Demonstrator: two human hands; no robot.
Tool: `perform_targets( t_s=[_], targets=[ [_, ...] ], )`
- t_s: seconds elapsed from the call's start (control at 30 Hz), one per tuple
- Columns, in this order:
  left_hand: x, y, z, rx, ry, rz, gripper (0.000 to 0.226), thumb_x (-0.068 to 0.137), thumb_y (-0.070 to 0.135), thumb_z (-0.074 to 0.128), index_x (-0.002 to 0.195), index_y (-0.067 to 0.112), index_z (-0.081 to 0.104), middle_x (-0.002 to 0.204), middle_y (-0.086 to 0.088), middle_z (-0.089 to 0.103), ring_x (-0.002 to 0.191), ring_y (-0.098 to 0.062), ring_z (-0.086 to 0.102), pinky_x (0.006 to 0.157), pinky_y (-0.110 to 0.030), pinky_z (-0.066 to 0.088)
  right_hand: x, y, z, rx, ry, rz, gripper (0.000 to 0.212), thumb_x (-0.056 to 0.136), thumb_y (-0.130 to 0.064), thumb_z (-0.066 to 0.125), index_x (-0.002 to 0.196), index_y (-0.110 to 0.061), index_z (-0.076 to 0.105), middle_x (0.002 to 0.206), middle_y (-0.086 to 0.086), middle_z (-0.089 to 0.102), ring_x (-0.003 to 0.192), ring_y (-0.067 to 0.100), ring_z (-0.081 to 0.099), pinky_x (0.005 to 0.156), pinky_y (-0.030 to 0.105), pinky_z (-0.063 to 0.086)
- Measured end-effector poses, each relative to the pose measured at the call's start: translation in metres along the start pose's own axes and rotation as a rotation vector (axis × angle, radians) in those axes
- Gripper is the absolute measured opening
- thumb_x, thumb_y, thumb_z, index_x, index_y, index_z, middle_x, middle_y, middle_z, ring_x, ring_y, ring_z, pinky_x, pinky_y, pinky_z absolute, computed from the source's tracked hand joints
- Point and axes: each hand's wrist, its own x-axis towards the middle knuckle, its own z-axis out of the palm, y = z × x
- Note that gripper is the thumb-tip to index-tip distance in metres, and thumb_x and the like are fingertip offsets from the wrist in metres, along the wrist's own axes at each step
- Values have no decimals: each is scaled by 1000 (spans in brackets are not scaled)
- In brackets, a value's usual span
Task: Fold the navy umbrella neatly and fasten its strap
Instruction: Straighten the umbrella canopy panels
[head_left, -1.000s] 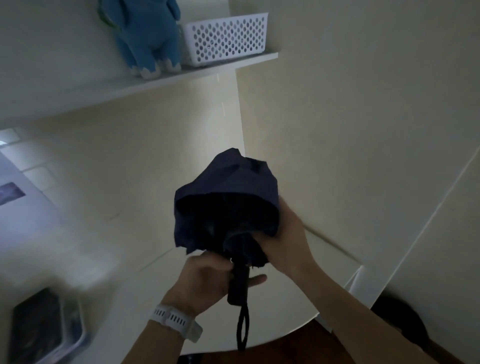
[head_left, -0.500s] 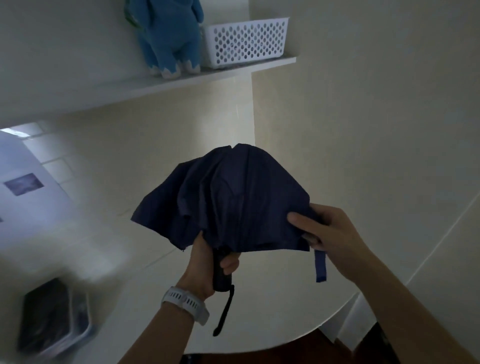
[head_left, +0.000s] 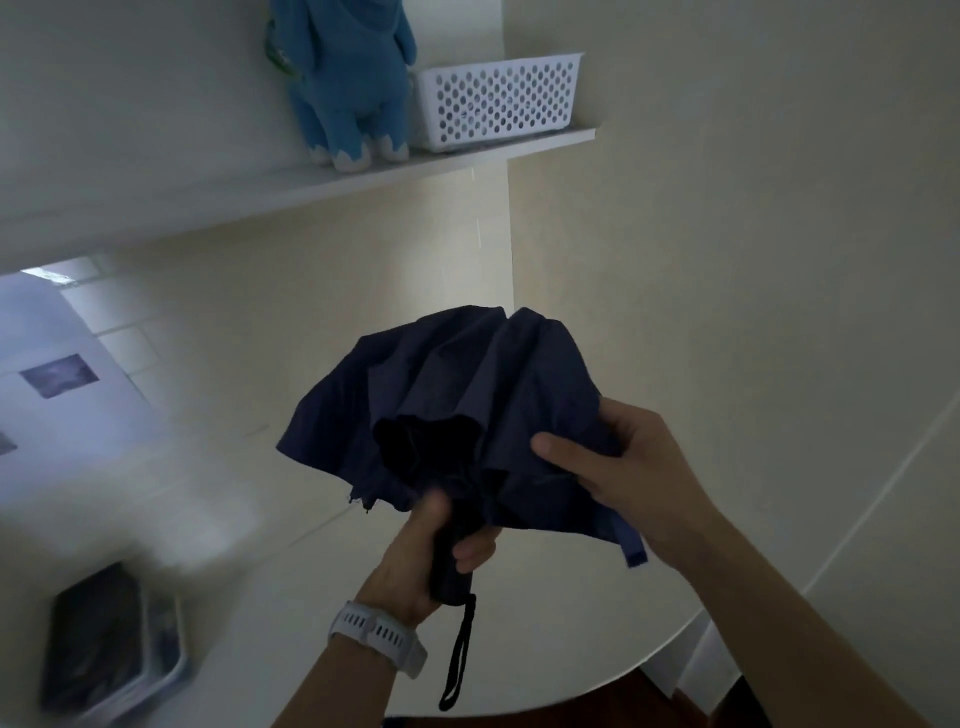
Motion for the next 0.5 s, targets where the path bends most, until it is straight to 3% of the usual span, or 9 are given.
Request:
perform_targets(
  t_s=[0.07,0.13,0.2,0.27,0.33,0.4,0.43,0.5],
  targets=[
    [-2,0,5,164,82,-24,30,72,25,92,71,16,63,55,2,42,39,-5,40,38,-16,35,-1,-2,2,3,-9,19,13,82,-16,84,93,-13,78,80,-2,79,75,13,74,68,30,60],
    [-4,3,7,210,106,-38,36,68,22,94,69,14,59,52,-2,41,36,-7,38,36,-16,33,-3,-6,-8,26,-32,51,20,81,-19,84,88,-4,75,64,-4,70,58,11,65,53,22,51],
    [-7,12,4,103,140,-35,38,64,24,96,75,8,63,59,-8,49,38,-8,43,33,-15,34,-7,-12,-27,8,-62,107,38,77,-29,83,75,3,63,49,-3,47,42,11,40,41,19,32],
    [-10,21,-5,-103,188,-16,33,63,16,95,80,7,69,69,-8,58,47,-11,52,29,-14,36,-10,-16,-45,4,-93,158,37,76,-35,78,69,-5,60,49,-1,34,44,13,25,43,23,20],
    [-14,28,-12,-169,270,-6,14,79,9,80,71,7,68,65,-5,58,46,-11,54,26,-15,38,-12,-19,-56,35,-109,182,32,81,-37,72,64,-11,62,53,-1,31,48,15,22,47,27,16],
    [-17,30,-22,-147,346,12,36,95,7,57,60,8,67,58,-3,56,41,-10,53,28,-16,39,-11,-19,-62,54,-112,177,35,88,-35,65,62,-12,62,55,1,30,50,16,21,48,29,16],
    [-18,33,-24,-140,311,17,32,92,9,64,60,9,66,58,-3,55,42,-11,53,32,-17,41,-11,-18,-65,41,-110,176,35,90,-33,64,62,-12,64,56,3,30,51,17,20,48,30,16],
    [-21,41,-24,-111,247,-2,27,66,11,90,65,7,62,60,-5,54,46,-15,53,40,-25,47,-9,-18,-70,-15,-110,183,31,92,-27,66,67,-10,72,55,5,36,49,17,25,47,28,18]
  ],
)
